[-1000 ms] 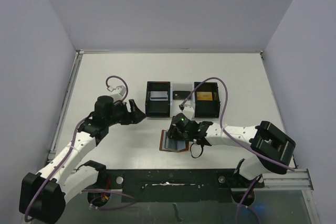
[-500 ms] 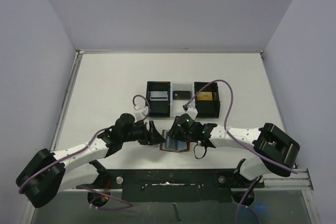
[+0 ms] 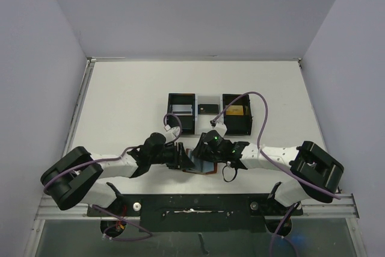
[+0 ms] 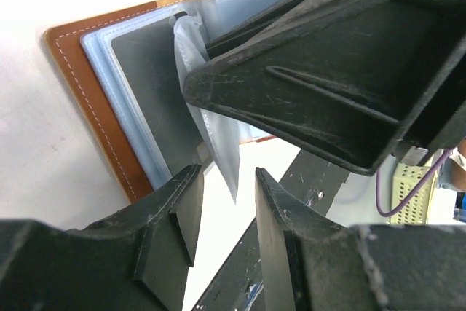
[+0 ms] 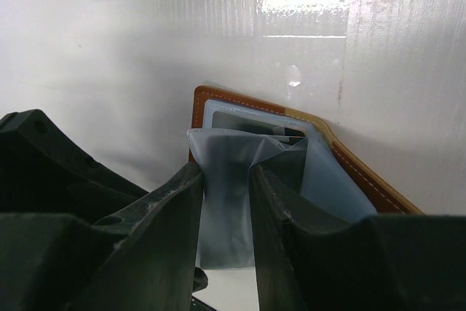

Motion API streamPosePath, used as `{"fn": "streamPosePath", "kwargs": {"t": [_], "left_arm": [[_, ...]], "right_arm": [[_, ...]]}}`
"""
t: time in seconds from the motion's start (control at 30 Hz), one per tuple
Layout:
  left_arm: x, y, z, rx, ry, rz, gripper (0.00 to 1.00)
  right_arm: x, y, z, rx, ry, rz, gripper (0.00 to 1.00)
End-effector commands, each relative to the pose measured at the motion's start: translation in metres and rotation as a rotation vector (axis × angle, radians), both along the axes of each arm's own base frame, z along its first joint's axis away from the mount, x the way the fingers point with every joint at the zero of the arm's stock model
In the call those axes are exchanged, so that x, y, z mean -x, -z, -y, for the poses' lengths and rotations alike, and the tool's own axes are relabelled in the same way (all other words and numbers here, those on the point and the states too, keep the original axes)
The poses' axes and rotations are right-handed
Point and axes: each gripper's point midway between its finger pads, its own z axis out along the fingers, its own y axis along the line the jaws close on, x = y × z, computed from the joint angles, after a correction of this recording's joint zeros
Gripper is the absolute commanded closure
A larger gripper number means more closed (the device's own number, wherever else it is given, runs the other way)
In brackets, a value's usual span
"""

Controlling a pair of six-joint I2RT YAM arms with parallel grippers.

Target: Take the credit cards out of the card holder

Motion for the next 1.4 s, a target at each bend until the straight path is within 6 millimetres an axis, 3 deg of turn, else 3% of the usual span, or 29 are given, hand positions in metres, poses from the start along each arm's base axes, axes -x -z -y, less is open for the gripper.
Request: {"fn": "streamPosePath", "kwargs": {"t": [0.0, 0.17, 0.4, 0.53, 0.8, 1.1, 1.37], "left_arm": [[-0.018, -0.025, 0.020, 0.085, -0.009, 0.082, 0.67], [-0.021, -0.024, 0.024, 0.087, -0.003, 0.085, 0.68], [-0.025, -0.027, 0.028, 0.093, -0.001, 0.096, 0.69], [-0.026, -0.031, 0.032, 0.102, 0.012, 0.100, 0.68], [-0.025, -0.033, 0.040, 0.106, 0.037, 0.091, 0.64], [-0.017, -0.039, 0.073, 0.118, 0.096, 0.091, 0.60], [-0.017, -0.031, 0.055, 0.041, 0.046, 0.103, 0.59]], "right_arm": [[-0.005, -0.012, -0.001, -0.038, 0.013, 0.028, 0.68], [-0.006, -0.015, -0.002, -0.043, 0.010, 0.032, 0.67], [-0.014, -0.046, -0.001, -0.053, 0.008, 0.101, 0.48], [-0.018, -0.056, 0.010, -0.034, 0.055, 0.114, 0.41], [-0.019, -0.063, 0.045, 0.039, 0.189, 0.114, 0.39], [-0.016, -0.074, 0.063, 0.006, 0.257, 0.141, 0.36], [-0.010, -0.075, 0.063, -0.054, 0.243, 0.145, 0.38]]}}
